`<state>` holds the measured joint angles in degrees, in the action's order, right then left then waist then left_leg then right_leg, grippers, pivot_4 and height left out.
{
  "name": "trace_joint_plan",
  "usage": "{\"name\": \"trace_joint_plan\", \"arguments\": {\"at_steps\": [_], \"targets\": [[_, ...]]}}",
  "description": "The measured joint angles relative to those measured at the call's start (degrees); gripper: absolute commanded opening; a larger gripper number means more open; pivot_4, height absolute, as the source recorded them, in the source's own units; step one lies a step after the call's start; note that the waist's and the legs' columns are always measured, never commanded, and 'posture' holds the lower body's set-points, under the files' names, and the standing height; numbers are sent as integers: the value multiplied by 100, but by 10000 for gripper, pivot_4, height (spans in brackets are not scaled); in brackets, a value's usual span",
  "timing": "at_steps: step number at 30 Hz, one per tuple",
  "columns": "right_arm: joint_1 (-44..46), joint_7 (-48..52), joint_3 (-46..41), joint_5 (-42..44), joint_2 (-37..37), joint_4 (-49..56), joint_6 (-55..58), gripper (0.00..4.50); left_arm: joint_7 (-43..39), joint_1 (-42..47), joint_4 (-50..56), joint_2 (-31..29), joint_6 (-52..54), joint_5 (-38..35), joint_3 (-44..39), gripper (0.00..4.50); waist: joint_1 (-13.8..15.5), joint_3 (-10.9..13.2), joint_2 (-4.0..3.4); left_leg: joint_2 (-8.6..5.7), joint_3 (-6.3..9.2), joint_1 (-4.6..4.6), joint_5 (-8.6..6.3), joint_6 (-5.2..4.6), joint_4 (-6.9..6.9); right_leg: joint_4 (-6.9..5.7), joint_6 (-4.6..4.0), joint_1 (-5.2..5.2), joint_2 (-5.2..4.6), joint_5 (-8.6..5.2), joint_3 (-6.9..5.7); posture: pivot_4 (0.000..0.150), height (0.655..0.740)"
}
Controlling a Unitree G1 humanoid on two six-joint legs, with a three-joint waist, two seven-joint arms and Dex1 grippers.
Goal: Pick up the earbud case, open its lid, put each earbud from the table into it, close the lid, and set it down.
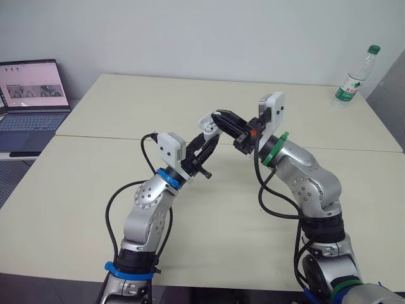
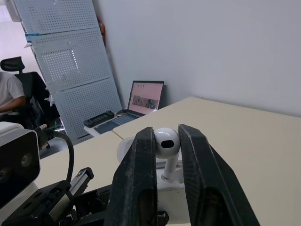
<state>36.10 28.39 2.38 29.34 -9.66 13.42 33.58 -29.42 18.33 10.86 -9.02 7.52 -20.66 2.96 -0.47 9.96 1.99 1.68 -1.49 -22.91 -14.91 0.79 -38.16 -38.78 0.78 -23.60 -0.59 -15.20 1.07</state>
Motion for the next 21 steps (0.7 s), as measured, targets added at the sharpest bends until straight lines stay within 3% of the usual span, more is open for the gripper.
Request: {"name": "trace_joint_plan", "arguments": {"at_steps": [21], "targets": [[-205, 262, 301, -628, -115, -158, -990, 3454, -8, -45, 32, 32, 80, -108, 10, 7435, 2, 0, 0, 1, 1, 1, 0, 0, 1, 1, 0, 0, 0, 0, 0, 1500, 7400]]}}
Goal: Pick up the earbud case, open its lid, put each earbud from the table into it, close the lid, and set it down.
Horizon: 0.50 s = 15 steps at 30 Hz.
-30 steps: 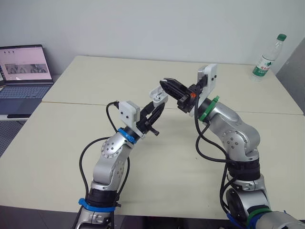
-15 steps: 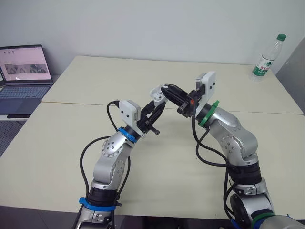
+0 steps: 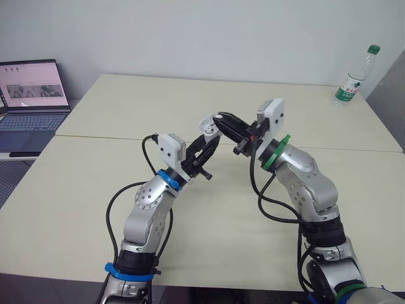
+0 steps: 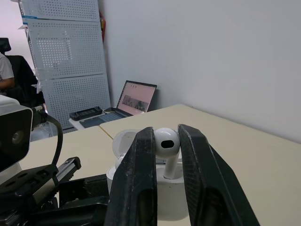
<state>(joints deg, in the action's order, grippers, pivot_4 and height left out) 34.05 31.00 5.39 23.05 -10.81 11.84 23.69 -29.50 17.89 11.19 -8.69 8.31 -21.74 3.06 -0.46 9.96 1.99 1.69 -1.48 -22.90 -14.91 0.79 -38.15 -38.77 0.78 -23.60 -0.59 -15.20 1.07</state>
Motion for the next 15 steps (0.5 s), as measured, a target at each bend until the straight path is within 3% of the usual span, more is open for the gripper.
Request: {"name": "trace_joint_plan", "arguments": {"at_steps": [14, 15], "targets": [[-23, 55, 44, -184, 1, -202, -301, 3454, 4, 4, 52, -2, 2, -81, -4, 7435, 1, 0, 0, 0, -1, 0, 0, 0, 1, 2, 0, 0, 0, 0, 0, 1500, 7400], [-32, 62, 43, -182, 1, -202, -312, 6954, 2, 4, 52, -3, 2, -81, -3, 7435, 1, 0, 0, 0, -1, 0, 0, 0, 1, 2, 0, 0, 0, 0, 1, 1500, 7400]]}}
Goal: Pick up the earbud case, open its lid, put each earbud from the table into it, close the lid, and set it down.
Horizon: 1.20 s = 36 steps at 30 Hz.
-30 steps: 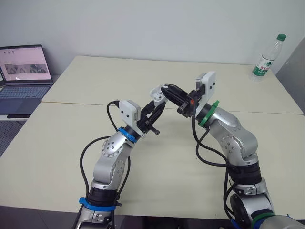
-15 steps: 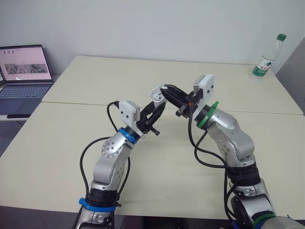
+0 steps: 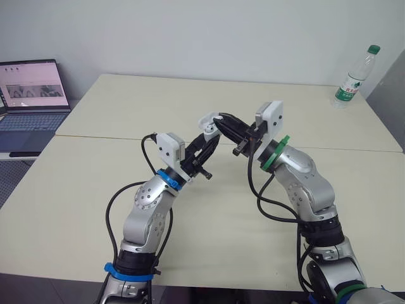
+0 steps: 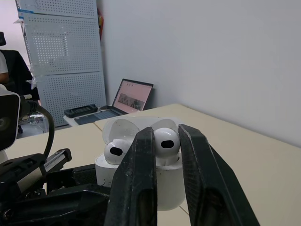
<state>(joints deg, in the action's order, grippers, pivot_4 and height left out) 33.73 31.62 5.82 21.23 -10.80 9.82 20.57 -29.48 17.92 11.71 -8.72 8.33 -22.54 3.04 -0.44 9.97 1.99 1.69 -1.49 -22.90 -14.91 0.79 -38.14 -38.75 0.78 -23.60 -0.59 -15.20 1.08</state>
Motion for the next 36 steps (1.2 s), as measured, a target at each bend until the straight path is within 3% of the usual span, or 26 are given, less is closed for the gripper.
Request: {"name": "trace_joint_plan", "arguments": {"at_steps": [4, 10, 15, 18, 21, 24, 28, 36], "targets": [[-14, 31, 0, 9, -1, 0, 3, 19262, -1, 1, 1, -1, -1, -2, 0, 7435, 0, 0, 0, 0, 0, 0, 0, 0, 0, 0, 0, 0, 0, 0, 0, 1500, 7400], [-15, 71, -71, 186, -2, 16, 165, 19262, -2, 0, 1, -6, -1, -2, -4, 7435, 0, 0, 0, 0, 0, 0, 0, 0, 0, 0, 0, 0, 0, 0, 0, 1500, 7400], [-60, 136, -505, 1127, -21, 264, 859, 19262, -28, -1, 1, -5, -16, -2, 6, 7435, 2, 0, 0, 0, 2, -1, 0, 0, 1, 2, 0, 0, -1, 0, -1, 1500, 7400], [27, 165, -824, 1650, -292, 376, 1315, 19262, -77, -9, 0, -27, -24, 4, 5, 7435, 1, 0, 0, 0, 1, -1, 0, 0, 0, 3, 0, 2, -2, 0, -1, 1500, 7400], [404, 36, -1105, 1611, -723, 140, 1508, 19262, -147, -50, -9, -102, -33, 29, 9, 7435, 1, 1, -1, -1, -2, 2, 0, 0, 1, 2, 0, 2, 0, 0, 0, 1500, 7400], [748, 126, -1123, 1336, -1122, -513, 1428, 12983, -358, -85, -10, -256, -30, 24, 40, 7435, 0, 1, -1, -1, -2, 2, 0, -1, 5, 6, -2, 2, 18, -1, 1, 1500, 7400], [1196, 530, -731, 579, -1533, -1793, 1069, 332, -788, -111, -15, -514, -28, 20, 180, 7435, -11, 1, -2, 3, -12, 1, 0, -1, 12, 14, -3, -1, 27, -1, 3, 1500, 7400], [2138, 1542, -92, 306, -1369, -2627, 1428, 332, -1093, -106, -39, -596, -31, 38, 316, 7435, -17, 4, -7, 8, -9, -10, 0, -1, 15, 14, -4, -14, 5, -1, 6, 1500, 7400]]}}
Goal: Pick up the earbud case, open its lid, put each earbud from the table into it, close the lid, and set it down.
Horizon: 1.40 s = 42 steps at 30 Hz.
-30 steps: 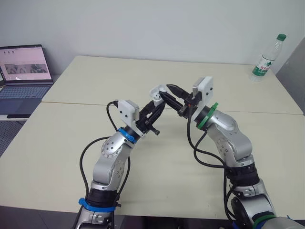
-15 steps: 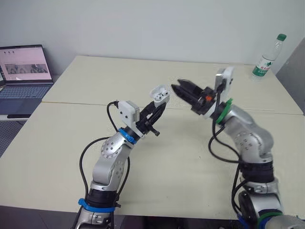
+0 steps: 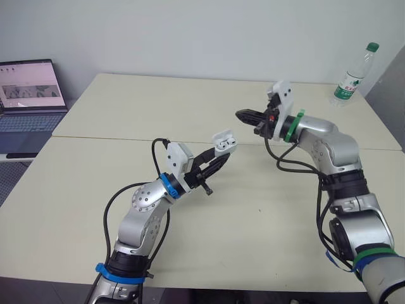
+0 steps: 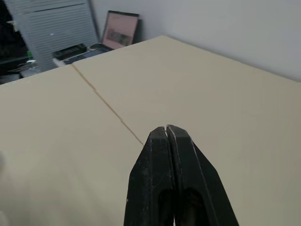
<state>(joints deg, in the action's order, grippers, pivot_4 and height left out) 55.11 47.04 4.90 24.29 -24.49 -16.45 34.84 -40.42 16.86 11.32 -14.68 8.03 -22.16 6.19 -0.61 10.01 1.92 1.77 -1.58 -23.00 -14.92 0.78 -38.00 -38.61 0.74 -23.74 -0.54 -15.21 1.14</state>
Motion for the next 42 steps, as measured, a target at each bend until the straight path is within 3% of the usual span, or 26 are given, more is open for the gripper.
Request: {"name": "trace_joint_plan", "arguments": {"at_steps": [7, 13, 20, 27, 33, 42], "targets": [[202, 1206, 240, 605, -304, 643, 1216, 332, 30, -65, 1, -14, 0, 105, 31, 7435, 34, 0, -1, -8, 8, -1, 0, 0, -2, 2, 0, 3, -18, 0, -9, 1500, 7400], [202, 1662, 404, 554, -638, 881, 1289, 332, 151, -87, 0, 61, -1, 150, 20, 7435, 36, 0, -1, -8, 8, 0, 0, 0, -4, 0, 0, 4, -18, 0, -11, 1500, 7400], [25, 1754, 458, 331, -852, 1132, 973, 332, 282, -59, -44, 144, 37, 161, -80, 7435, 37, 0, 0, -8, 8, 0, 0, 0, -3, 1, 0, 4, -17, 0, -11, 1500, 7400], [-926, 1230, 542, 152, -723, 1959, 844, 332, 364, 71, -100, 242, 71, 59, -208, 7435, 40, 1, 0, -10, 9, 0, 0, 0, -7, 0, 1, 8, -18, 0, -10, 1500, 7400], [-996, 985, 522, -26, -667, 2030, 659, 332, 363, 113, -99, 259, 46, 50, -225, 7435, 34, 1, 0, -6, 12, 3, 0, 0, -8, -3, 1, 8, -9, 0, -11, 1500, 7400], [-986, 1657, 10, 484, -1271, 2026, 713, 332, 313, 7, -78, 165, 468, -354, -318, 7435, 36, 1, 1, -9, 11, 5, 0, 0, -7, 2, 1, 12, -12, 0, -11, 1500, 7400]]}}
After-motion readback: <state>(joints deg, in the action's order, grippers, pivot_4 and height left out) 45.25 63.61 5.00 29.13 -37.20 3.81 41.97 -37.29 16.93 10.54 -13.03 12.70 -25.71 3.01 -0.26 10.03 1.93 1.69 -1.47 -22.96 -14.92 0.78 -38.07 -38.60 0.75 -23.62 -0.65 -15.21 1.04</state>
